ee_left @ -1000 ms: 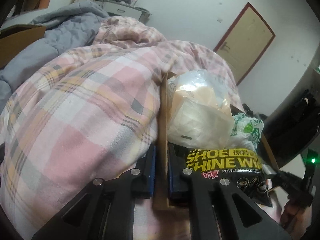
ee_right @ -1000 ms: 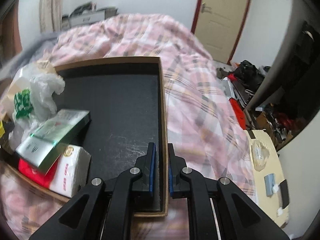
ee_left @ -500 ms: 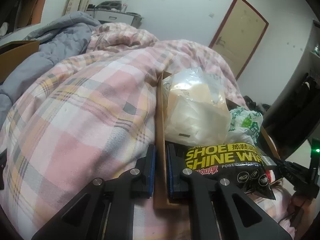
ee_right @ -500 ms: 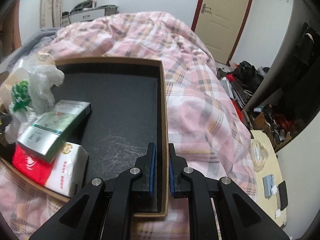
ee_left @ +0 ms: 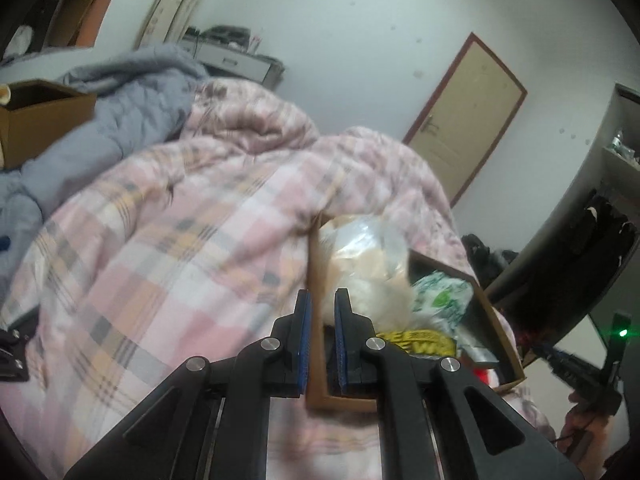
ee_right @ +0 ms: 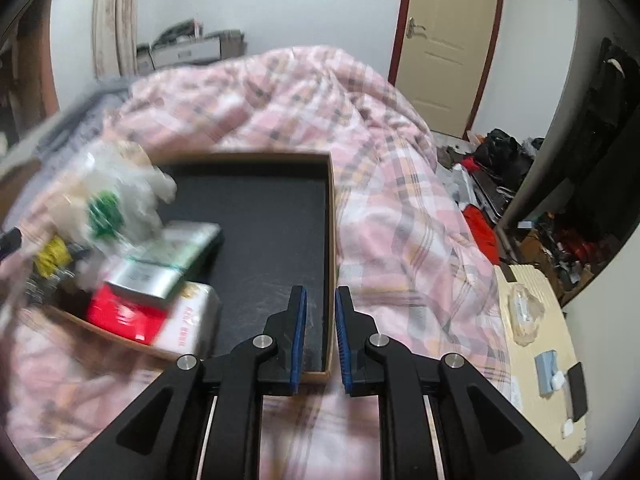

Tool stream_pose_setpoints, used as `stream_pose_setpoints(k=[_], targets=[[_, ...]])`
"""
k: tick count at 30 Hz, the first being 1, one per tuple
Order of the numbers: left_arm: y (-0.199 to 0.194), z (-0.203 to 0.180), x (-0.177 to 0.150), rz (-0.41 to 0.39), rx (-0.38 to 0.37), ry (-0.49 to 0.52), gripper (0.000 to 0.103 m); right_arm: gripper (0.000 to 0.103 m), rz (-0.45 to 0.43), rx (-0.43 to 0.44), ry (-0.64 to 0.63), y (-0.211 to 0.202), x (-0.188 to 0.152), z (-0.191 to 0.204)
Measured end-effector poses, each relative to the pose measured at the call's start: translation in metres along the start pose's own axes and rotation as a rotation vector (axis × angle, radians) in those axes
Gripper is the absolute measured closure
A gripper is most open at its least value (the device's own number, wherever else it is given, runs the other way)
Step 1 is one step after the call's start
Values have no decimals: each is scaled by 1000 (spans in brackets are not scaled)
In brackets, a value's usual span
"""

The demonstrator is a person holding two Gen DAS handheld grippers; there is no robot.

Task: Clean container
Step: 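Lower the tray onto the bed and open both tools, then close the left tool on the black-and-yellow snack bag in the tray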

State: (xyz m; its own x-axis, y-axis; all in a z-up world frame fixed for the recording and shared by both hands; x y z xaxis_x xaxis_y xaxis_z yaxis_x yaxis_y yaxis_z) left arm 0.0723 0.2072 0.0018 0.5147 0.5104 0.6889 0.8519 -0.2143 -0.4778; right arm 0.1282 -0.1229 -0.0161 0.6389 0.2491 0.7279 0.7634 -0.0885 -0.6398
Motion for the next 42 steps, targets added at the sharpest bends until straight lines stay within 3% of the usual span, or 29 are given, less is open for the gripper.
stream_pose_setpoints(k=[1,2,3,4,5,6,7,8,9,11,18,21,30,34,35,42], targets=[[1,-6,-1,7,1,21,97,80,-28,-9,4,-7,3,0],[2,-10,-2,12,-1,33,97,62,-61,-3,12,-15,6,0],[5,-16,-4,16,-6,52,97,36,-105,29,25,-23,9,2],[7,-25,-8,15,-9,82,95,22,-153,93,44,-31,10,5],[9,-31,-11,14,-1,111,81,8,-174,146,52,-34,9,9],[10,-43,-17,18,12,162,64,7,-185,188,56,-36,8,14],[10,-51,-22,20,2,190,11,7,-191,191,48,-37,5,20],[7,-58,-26,12,-22,202,0,7,-202,176,35,-38,3,26],[3,-64,-30,-13,-54,213,0,7,-232,141,15,-40,1,33],[4,-73,-35,-37,-35,260,0,7,-260,93,-11,-37,-3,44],[35,-76,-58,-23,58,399,0,7,-215,5,-82,-17,-15,55],[47,-74,-65,29,80,419,0,7,-203,12,-75,-18,-16,51],[53,-72,-69,56,85,430,0,7,-158,67,-78,-13,-25,51],[75,-66,-77,225,59,410,0,7,-154,73,-76,-12,-26,51],[77,-66,-78,236,53,406,0,7,-153,73,-74,-11,-25,51],[65,-73,-81,175,42,439,5,7,-147,82,-64,-9,-25,50]])
Point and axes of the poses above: each gripper's, at about its wrist camera, not at the fingertips, and y roughly the way its jaws point, z to its left, x to its top, the point moved 4 cm from there along y, roughly the way its jaws point, and after that the axes turned 7 degrees about -y, right-handed, at the moved point
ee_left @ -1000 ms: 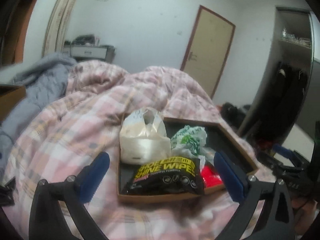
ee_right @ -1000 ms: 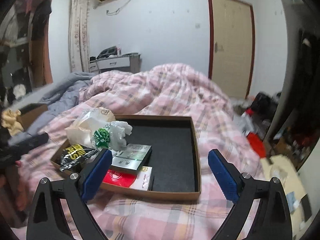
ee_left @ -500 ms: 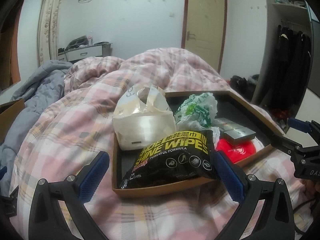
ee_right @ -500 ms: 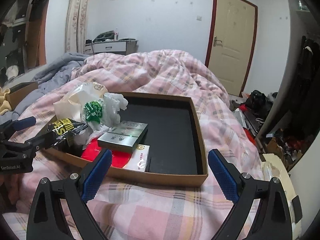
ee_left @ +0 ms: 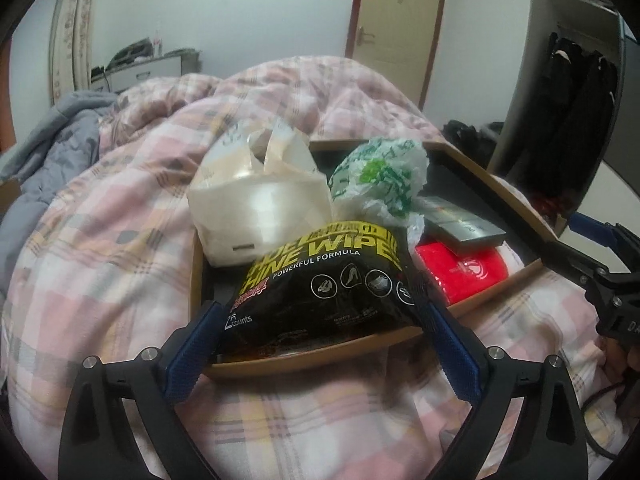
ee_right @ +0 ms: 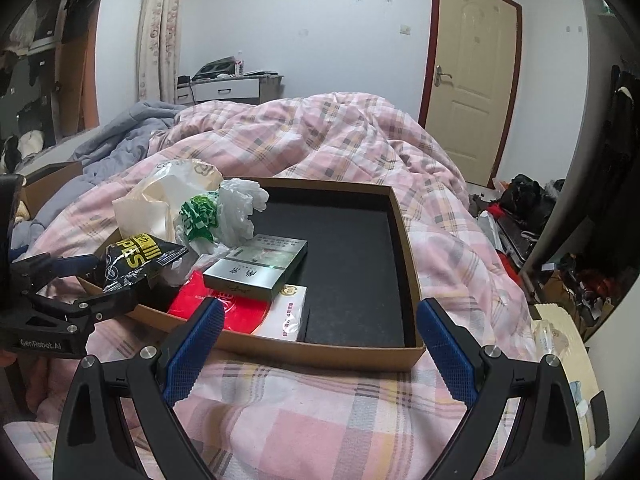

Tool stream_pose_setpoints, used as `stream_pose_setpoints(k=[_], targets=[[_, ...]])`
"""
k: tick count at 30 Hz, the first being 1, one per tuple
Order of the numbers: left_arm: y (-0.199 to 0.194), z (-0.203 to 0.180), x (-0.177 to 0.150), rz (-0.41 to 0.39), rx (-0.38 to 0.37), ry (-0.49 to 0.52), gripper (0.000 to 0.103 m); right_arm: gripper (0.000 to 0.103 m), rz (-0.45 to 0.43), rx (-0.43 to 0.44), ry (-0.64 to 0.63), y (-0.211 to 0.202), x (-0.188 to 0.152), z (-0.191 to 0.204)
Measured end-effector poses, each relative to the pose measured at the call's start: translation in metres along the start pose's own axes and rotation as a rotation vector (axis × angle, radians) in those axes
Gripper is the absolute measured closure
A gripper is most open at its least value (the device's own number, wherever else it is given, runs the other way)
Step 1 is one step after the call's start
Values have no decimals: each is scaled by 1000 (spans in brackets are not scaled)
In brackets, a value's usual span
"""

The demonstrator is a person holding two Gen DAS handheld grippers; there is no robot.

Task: Clean container
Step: 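Close the left tool on the black-and-yellow snack bag in the tray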

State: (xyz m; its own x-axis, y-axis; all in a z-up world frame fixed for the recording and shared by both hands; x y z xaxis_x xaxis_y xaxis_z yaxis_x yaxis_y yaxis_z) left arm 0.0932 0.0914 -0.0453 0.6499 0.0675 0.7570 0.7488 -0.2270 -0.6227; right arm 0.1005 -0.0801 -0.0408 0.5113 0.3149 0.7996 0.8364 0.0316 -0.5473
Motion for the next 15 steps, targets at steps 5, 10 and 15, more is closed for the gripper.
stream_pose_setpoints(k=[5,10,15], targets=[[-17,-4,2,-91,-7,22,5,7,3,6,7,0,-1,-1],[-19,-4,5,-102,-17,14,5,7,2,6,8,0,-1,-1],[-21,4,22,-128,-79,-51,4,7,2,7,8,0,-1,-1]])
Point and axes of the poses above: each gripper's, at about its wrist camera, not at the fingertips, and y roughly the way its jaws point, z to its left, x to its top, the point moved 4 cm from there along y, roughly the way its jaws point, and after that the axes turned 7 degrees about -y, right-handed, at the moved point
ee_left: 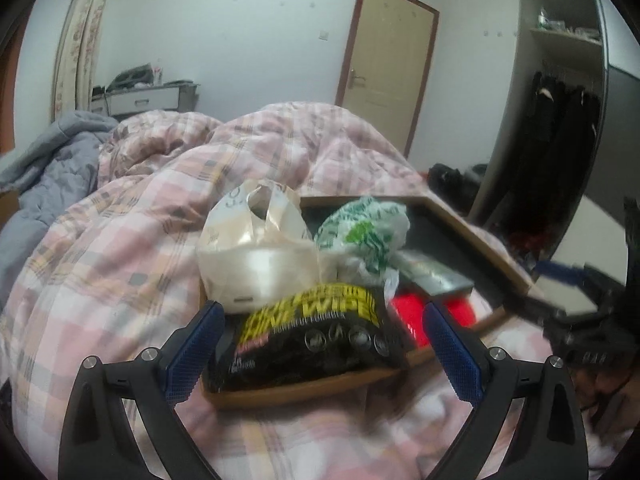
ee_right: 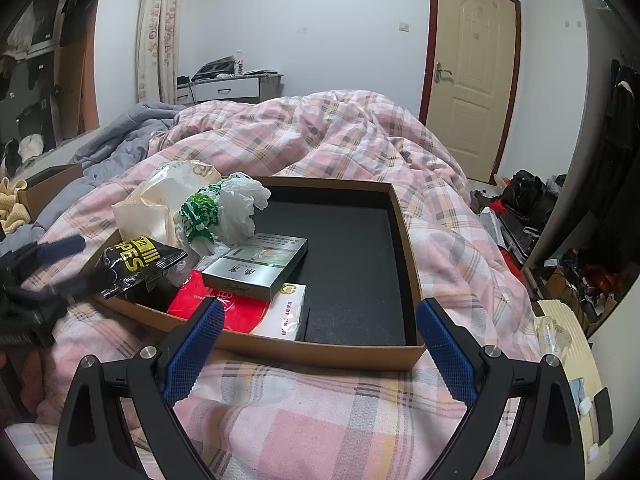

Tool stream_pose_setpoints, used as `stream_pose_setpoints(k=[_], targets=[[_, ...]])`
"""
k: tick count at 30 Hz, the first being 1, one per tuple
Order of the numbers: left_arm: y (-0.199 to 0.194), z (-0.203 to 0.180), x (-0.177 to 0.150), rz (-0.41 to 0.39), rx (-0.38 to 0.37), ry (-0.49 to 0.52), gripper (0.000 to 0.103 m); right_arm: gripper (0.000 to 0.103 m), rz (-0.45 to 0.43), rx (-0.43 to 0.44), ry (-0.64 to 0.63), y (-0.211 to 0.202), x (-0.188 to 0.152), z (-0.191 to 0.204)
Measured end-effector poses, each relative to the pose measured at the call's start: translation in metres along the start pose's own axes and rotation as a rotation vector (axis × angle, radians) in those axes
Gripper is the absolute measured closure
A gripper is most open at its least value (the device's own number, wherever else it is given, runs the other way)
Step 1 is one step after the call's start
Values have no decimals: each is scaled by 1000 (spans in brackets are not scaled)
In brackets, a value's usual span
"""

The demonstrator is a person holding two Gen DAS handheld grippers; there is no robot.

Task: Clean container
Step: 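Close the left tool on the black-and-yellow snack bag in the tray, then lift the snack bag out of the tray with the left tool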

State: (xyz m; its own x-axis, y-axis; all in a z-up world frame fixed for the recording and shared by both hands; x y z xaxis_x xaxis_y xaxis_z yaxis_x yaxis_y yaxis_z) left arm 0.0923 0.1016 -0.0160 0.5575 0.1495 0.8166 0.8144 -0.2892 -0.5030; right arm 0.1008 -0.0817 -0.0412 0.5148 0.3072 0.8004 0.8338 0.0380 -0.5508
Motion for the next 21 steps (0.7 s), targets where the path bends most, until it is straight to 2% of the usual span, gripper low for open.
stream_pose_setpoints(k=[2,5,6,7,8,13,19,21], targets=[[11,7,2,25,16,-29,4,7,0,0,0,0,0,0],[36,15,-6,131,27,-66,6,7,2,1,1,0,0,0],[41,14,-8,159,16,-66,11,7,2,2,3,0,-1,0],[43,13,-9,169,20,-61,22,7,3,3,6,0,-1,0],[43,13,-10,171,25,-58,26,7,4,3,7,0,-1,0],[36,14,-11,137,27,-67,37,7,6,4,10,1,-1,1],[14,16,-7,33,23,-68,39,7,6,5,10,1,-1,1],[10,15,-7,22,20,-58,39,7,8,5,10,2,-1,0]])
Point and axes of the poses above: each gripper's, at about its wrist camera, not at the fingertips, and y roughly the way its jaws point, z to its left, x to its top, the point moved 4 cm from there along y, roughly the way its jaws point, and after that the axes turned 7 degrees about -y, right-handed, at the moved point
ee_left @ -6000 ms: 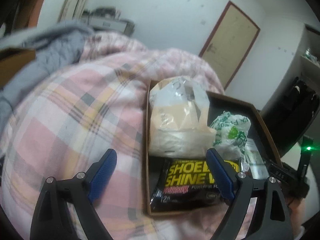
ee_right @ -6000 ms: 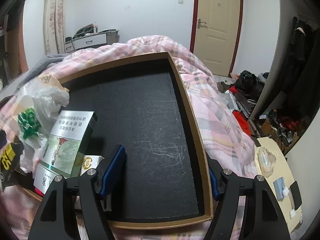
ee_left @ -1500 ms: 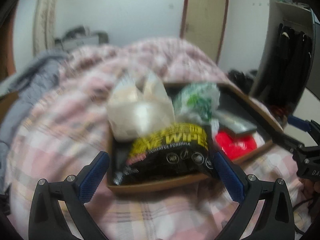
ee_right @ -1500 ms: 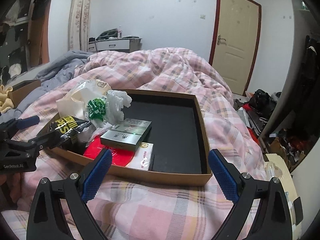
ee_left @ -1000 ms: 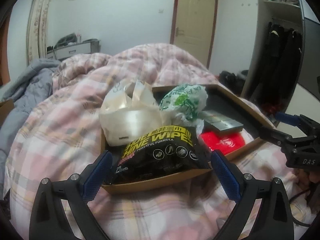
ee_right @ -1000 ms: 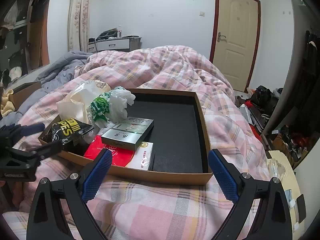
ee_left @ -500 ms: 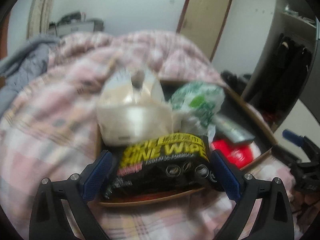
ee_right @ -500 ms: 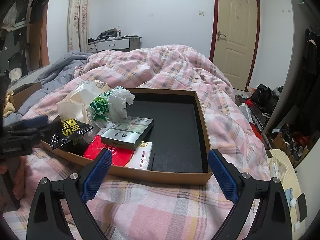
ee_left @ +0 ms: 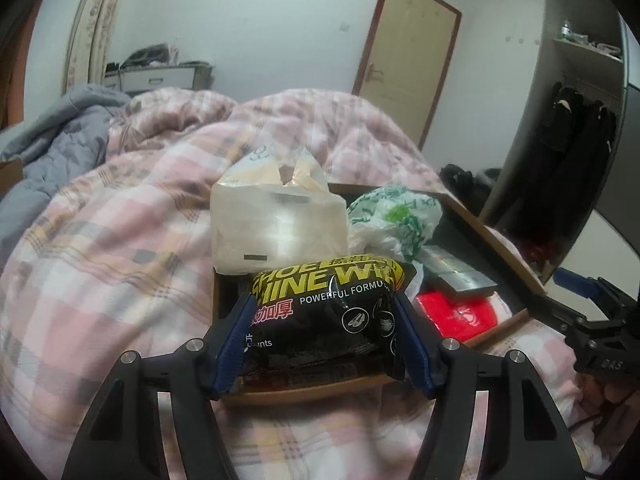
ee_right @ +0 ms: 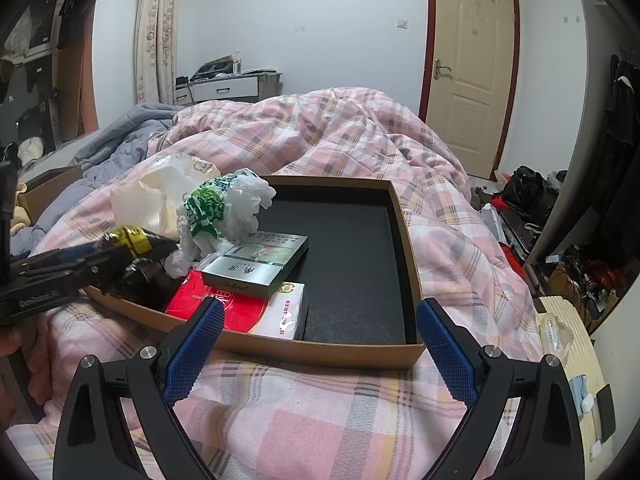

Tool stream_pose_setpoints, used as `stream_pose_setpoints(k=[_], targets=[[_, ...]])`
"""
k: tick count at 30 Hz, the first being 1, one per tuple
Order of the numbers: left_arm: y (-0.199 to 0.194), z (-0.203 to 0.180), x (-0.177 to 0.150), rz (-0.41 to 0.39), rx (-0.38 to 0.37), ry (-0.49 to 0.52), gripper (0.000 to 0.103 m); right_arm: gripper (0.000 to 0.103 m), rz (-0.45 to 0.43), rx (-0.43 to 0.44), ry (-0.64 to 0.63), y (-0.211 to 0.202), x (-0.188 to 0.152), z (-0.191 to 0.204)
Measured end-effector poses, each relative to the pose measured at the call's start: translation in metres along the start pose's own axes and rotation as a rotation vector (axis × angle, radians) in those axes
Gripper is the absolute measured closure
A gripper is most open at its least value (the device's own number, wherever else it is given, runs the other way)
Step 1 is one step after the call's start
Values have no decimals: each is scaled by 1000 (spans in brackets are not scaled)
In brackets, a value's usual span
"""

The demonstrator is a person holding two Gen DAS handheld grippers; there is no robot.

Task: Clean container
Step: 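Lift the snack bag out of the tray with the left tool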

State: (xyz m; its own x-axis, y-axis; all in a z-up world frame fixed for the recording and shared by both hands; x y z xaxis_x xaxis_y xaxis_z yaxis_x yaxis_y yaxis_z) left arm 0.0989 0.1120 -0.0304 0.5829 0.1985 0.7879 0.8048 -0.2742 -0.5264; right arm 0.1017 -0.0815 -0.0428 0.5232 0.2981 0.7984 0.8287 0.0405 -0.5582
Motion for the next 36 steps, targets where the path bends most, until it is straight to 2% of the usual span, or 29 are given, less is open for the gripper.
stream_pose_setpoints(k=[8,14,17,20,22,26,29,32,36], targets=[[-36,-6,0,-47,-16,46,38,7,0,2,1,0,0,0],[-70,-7,1,-30,-119,2,37,7,1,3,3,0,-1,0],[-79,-14,-7,26,-158,-10,36,7,1,3,4,0,0,-1],[-72,-27,-20,147,-237,-15,35,7,4,6,8,1,-1,0],[-64,-35,-27,188,-258,3,36,7,6,8,12,1,-2,-1],[-51,-48,-41,263,-249,64,36,7,9,11,21,1,-3,-1],[-43,-59,-54,326,-261,145,35,7,9,11,19,2,-3,-3],[-25,-69,-77,417,-224,249,31,7,9,11,19,2,-3,-3],[-24,-74,-85,424,-207,296,30,7,10,12,19,2,-3,-3]])
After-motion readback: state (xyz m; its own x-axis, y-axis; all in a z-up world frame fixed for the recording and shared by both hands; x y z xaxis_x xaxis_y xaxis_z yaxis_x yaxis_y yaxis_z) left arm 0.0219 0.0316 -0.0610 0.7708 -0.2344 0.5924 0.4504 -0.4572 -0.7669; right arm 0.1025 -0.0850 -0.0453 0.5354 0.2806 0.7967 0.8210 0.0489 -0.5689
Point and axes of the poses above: each gripper's, at about its wrist camera, not at the fingertips, and y roughly the way its jaws point, z to its left, x to its top, the point moved 4 cm from there along y, roughly the way its jaws point, and after that the axes turned 7 degrees about -y, right-handed, at the moved point
